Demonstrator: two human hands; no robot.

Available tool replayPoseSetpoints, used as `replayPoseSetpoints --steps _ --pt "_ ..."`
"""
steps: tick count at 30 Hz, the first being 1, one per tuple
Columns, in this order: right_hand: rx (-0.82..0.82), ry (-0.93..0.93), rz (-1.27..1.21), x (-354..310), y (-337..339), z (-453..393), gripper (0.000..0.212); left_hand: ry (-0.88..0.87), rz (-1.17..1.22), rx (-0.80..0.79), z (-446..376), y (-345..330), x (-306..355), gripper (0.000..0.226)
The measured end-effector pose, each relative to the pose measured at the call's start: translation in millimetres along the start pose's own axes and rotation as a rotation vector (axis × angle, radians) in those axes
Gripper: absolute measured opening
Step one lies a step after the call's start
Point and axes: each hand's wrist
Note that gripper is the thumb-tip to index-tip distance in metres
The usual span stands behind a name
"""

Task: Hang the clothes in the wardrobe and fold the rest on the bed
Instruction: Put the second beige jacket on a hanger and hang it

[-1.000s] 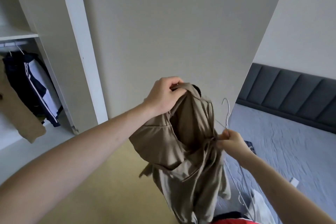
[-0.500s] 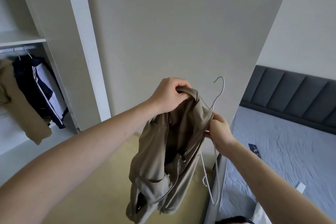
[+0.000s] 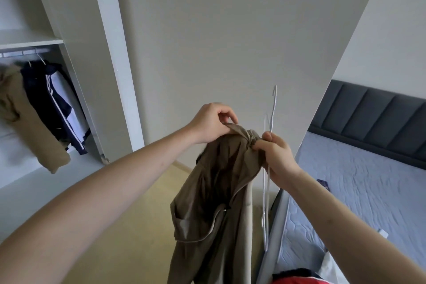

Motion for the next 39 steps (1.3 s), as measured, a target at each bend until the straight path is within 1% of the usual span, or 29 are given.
replayPoseSetpoints --steps 3,4,7,8,9,12,13,14,16,18,20,21,22,24,25,27,28,30,32,34,36,38,39 --pt "0.086 0.024 0.032 8 -8 2 0.04 0.164 -0.037 0.026 13 -14 -27 0.033" --pt "0.114 0.023 0.039 12 -9 3 0.04 0.213 -0.039 0.043 24 -23 -35 0.034" --pt "0.175 0.017 0.06 19 -6 9 0.041 0.358 0.055 0.132 78 -62 -58 0.031" --pt "0.184 0.019 0.061 21 -5 11 0.042 0.425 0.067 0.1 99 -77 -65 0.034" --pt "0.189 0.021 0.062 22 -2 12 0.043 0.508 0.084 0.007 119 -92 -72 0.037" --pt "0.2 0.032 0.055 21 2 15 0.044 0.813 0.248 -0.384 161 -129 -80 0.045" --pt "0.203 0.038 0.052 19 3 16 0.044 0.893 0.328 -0.445 165 -137 -81 0.048" --pt "0.205 0.046 0.053 18 5 16 0.044 0.951 0.408 -0.456 166 -145 -80 0.05" --pt "0.212 0.061 0.057 17 7 17 0.043 1.016 0.545 -0.415 162 -156 -74 0.046" --pt "0.233 0.079 0.064 15 11 17 0.043 1.057 0.726 -0.352 157 -166 -65 0.04" --pt "0.249 0.093 0.079 13 15 18 0.043 1.085 0.952 -0.29 153 -173 -57 0.04" --pt "0.255 0.098 0.08 13 17 18 0.043 1.086 1.041 -0.272 153 -176 -54 0.038" --pt "0.261 0.101 0.076 13 18 18 0.043 1.082 1.08 -0.259 152 -178 -50 0.036" --pt "0.273 0.101 0.072 13 20 19 0.043 1.063 1.026 -0.202 151 -184 -47 0.032" --pt "0.279 0.099 0.069 12 20 19 0.043 1.04 0.976 -0.149 149 -185 -47 0.026" --pt "0.279 0.096 0.058 11 20 18 0.044 0.968 0.909 -0.048 146 -185 -46 0.014" --pt "0.275 0.097 0.052 10 20 18 0.044 0.929 0.876 -0.024 144 -184 -46 0.012" --pt "0.267 0.104 0.036 8 19 16 0.043 0.864 0.792 -0.032 142 -181 -45 0.011" --pt "0.261 0.112 0.015 6 17 14 0.043 0.82 0.719 -0.08 140 -181 -41 0.014" --pt "0.264 0.111 0.01 5 15 12 0.043 0.842 0.688 -0.103 138 -181 -38 0.017" --pt "0.282 0.108 0.01 4 15 9 0.043 0.914 0.695 -0.095 136 -182 -41 0.022" --pt "0.309 0.112 0.01 3 17 6 0.043 0.972 0.782 -0.089 134 -182 -45 0.022" --pt "0.325 0.113 0.005 3 19 5 0.043 0.983 0.854 -0.081 135 -180 -46 0.018"
Point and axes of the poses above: each hand's wrist, its own z-axis away from the middle knuckle, its own y-axis out of the back of the hand, x = y × z, and after that the axes turned 12 degrees about y, right-handed
